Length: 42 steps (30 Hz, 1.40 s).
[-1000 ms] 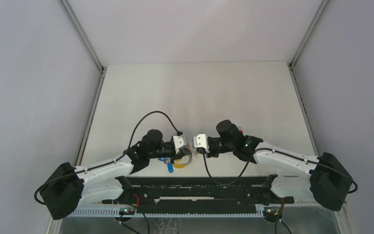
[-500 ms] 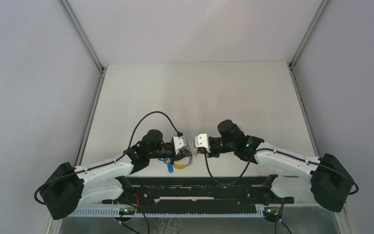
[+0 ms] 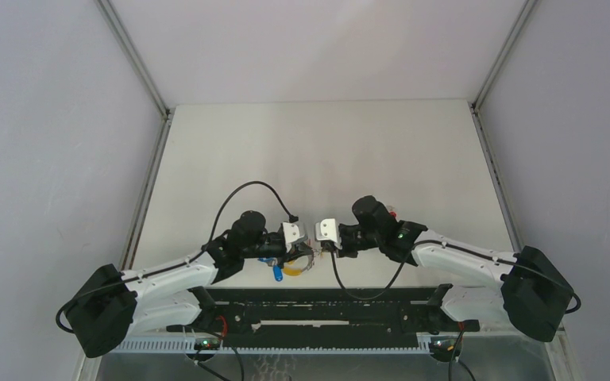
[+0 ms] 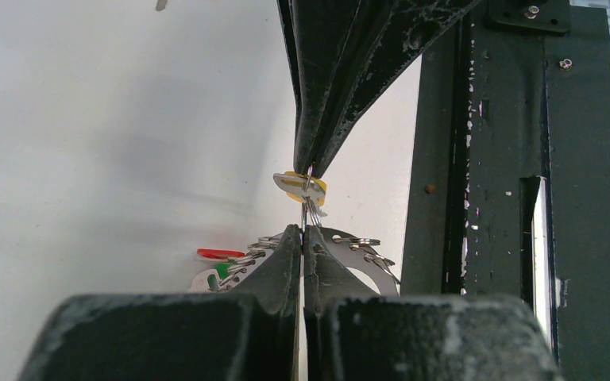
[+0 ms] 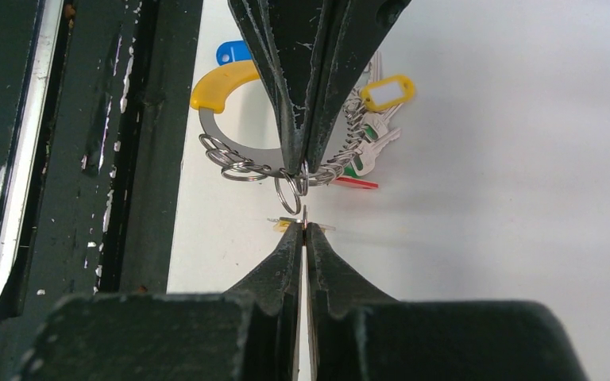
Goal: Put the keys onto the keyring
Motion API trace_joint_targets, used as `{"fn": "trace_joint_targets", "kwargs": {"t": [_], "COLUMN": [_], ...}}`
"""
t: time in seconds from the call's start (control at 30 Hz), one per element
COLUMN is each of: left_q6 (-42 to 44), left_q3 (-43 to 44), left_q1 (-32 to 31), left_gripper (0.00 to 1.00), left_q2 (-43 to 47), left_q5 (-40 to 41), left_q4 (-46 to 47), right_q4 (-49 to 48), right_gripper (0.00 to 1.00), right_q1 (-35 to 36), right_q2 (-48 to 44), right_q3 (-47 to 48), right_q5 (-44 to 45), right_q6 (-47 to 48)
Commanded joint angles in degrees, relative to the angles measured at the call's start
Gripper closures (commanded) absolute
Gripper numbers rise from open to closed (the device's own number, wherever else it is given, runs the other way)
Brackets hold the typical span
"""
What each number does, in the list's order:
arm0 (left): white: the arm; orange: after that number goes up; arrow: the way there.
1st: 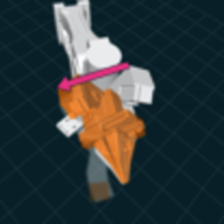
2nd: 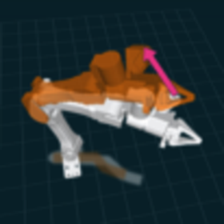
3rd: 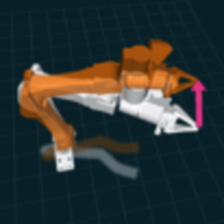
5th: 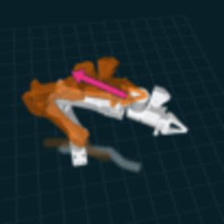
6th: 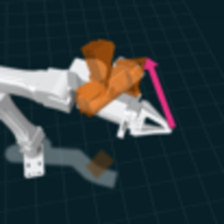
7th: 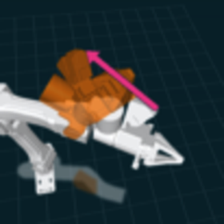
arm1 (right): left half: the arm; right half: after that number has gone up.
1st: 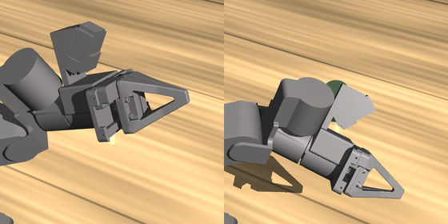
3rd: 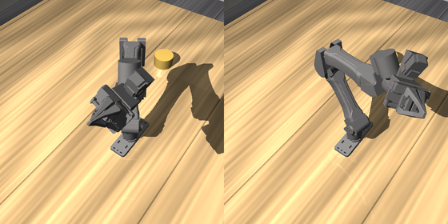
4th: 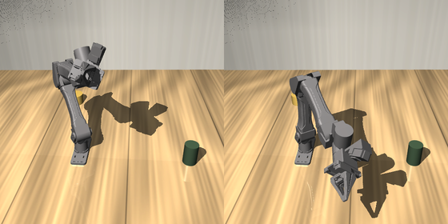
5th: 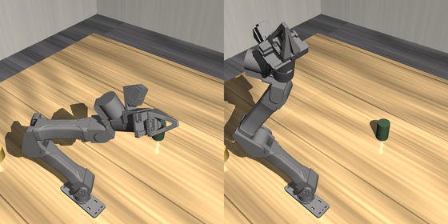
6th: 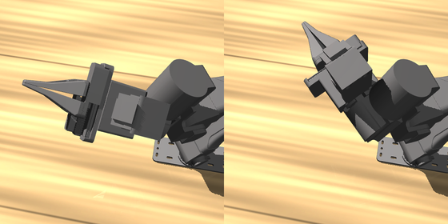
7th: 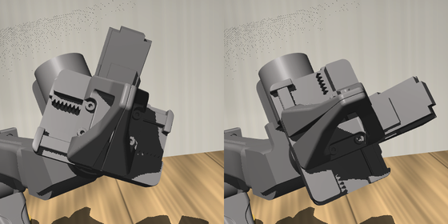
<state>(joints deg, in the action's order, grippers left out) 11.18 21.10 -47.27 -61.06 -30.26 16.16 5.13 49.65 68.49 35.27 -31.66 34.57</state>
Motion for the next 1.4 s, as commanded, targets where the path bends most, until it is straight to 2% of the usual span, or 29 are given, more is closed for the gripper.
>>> {"fn": "trace_joint_targets", "kwargs": {"t": [0.0, 1.37], "left_q6": [0.60, 0.64], "left_q3": [2.76, 3.44], "left_q1": [-0.55, -0.81], "left_gripper": [1.00, 1.00], "left_q2": [0.41, -1.13], "left_q5": [-1.55, -2.21], "left_q4": [2.03, 2.12], "right_q4": [-1.70, -2.12], "right_gripper": [1.00, 1.00], "right_q1": [0.61, 0.81], "right_q2": [-0.15, 1.65], "right_q3": [1.96, 3.02], "right_q5": [-0.31, -1.93], "right_q6": [-0.29, -0.72]}}
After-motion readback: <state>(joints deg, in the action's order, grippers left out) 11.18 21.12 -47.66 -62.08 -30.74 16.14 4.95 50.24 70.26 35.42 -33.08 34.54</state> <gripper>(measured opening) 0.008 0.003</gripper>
